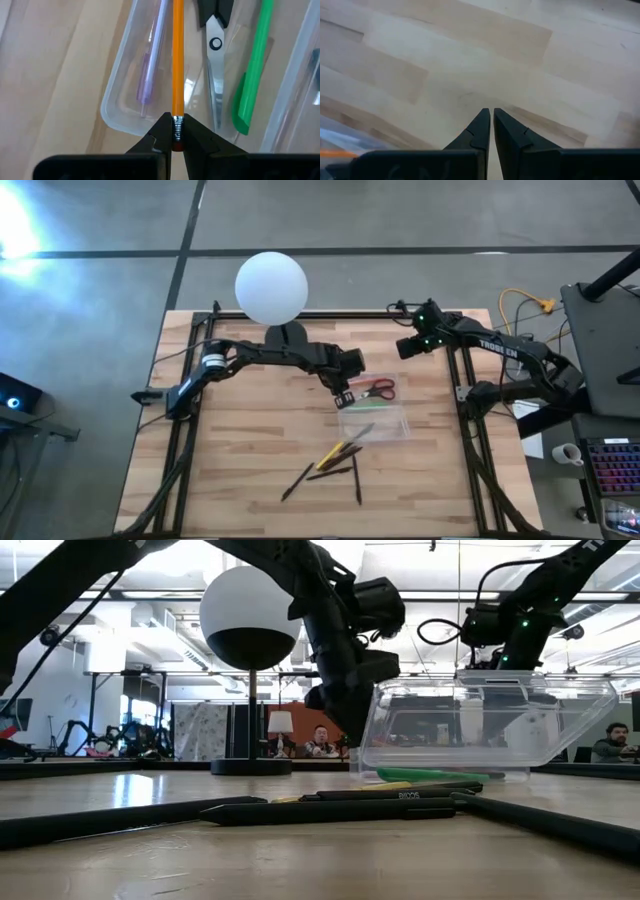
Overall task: Pick & place school supplies into a supply box
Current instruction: Put the orange pencil into the supply box, then put the black ballpen into the supply box
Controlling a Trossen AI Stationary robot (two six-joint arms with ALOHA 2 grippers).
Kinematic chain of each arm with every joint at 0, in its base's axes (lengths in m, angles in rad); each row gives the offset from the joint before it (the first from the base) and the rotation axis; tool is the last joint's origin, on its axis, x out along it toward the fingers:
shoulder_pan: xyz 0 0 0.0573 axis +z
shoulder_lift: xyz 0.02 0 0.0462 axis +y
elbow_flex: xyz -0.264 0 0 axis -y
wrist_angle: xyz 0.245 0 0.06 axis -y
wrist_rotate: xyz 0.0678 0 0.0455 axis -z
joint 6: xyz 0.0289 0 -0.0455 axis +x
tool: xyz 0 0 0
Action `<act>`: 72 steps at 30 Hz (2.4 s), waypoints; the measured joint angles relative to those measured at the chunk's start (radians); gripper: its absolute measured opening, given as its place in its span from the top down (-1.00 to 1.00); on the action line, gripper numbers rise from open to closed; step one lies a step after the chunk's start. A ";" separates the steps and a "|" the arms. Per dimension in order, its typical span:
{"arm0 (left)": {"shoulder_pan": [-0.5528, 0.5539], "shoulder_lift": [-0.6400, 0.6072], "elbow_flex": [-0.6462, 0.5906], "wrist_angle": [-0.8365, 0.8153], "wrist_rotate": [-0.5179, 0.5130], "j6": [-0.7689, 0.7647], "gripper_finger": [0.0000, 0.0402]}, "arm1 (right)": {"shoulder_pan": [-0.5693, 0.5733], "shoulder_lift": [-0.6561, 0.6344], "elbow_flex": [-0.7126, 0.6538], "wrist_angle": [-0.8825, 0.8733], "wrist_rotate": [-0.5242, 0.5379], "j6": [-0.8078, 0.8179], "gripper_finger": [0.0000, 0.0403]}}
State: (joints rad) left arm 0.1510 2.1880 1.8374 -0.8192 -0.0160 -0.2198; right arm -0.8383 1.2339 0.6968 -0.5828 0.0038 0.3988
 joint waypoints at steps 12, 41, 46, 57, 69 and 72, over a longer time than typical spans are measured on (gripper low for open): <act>0.000 0.000 -0.003 0.062 0.051 -0.143 0.76 | 0.000 0.000 0.000 -0.017 0.000 0.000 0.91; -0.200 -0.083 -0.043 -0.302 0.038 -0.133 0.68 | 0.051 -0.016 -0.069 -0.077 -0.163 -0.214 0.91; -0.272 -0.102 -0.120 -0.238 0.038 -0.138 0.68 | 0.129 -0.034 -0.069 -0.074 -0.238 -0.200 0.91; -0.365 -0.457 -0.688 0.277 0.037 -0.371 0.68 | 0.469 -0.087 -0.055 0.049 -0.198 0.229 0.91; -0.505 -0.631 -0.947 0.507 0.035 -0.574 0.68 | 0.754 -0.147 0.032 0.039 0.078 0.432 0.91; -0.537 -0.621 -0.944 0.501 0.029 -0.615 0.66 | 0.783 -0.144 0.032 0.037 0.079 0.476 0.88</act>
State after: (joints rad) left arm -0.3856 1.5665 0.8936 -0.3178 0.0132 -0.8349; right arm -0.0557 1.0896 0.7292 -0.5462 0.0830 0.8749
